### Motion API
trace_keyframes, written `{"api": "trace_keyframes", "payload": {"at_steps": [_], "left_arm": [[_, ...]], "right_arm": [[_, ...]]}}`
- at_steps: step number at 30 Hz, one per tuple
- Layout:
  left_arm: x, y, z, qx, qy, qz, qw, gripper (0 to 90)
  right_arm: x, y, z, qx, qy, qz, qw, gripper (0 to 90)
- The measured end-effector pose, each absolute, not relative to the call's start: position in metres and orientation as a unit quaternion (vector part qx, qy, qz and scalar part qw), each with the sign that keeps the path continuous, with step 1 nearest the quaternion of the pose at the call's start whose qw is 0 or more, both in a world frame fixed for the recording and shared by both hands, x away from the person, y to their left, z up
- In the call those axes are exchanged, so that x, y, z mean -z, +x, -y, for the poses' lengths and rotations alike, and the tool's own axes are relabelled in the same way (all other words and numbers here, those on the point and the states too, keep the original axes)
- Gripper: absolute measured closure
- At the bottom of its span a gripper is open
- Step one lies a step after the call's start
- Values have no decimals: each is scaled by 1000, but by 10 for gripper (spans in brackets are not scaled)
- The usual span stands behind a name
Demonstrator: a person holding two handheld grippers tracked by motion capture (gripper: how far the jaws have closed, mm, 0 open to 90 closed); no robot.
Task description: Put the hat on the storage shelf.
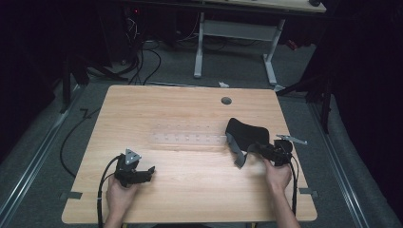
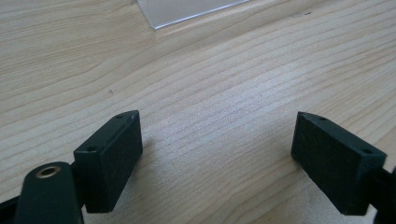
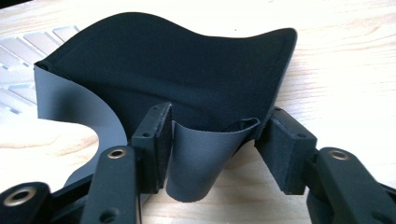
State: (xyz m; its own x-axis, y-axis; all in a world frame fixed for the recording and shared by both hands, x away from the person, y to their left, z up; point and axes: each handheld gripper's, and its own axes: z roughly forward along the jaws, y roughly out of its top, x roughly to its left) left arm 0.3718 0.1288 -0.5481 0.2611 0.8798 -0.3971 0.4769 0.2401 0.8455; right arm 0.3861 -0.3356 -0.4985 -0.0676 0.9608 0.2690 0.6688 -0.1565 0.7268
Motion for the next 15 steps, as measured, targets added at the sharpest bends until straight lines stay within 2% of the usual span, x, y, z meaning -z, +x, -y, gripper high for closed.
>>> {"api": "trace_keyframes", "payload": {"at_steps": [2, 15], "left_arm": [[548, 372, -129, -188, 587, -578, 535, 166], [548, 372, -129, -189, 586, -578, 535, 166]], "right_arm": [[500, 387, 336, -386, 656, -620, 188, 496], [508, 393, 335, -400, 653, -618, 177, 707]]}}
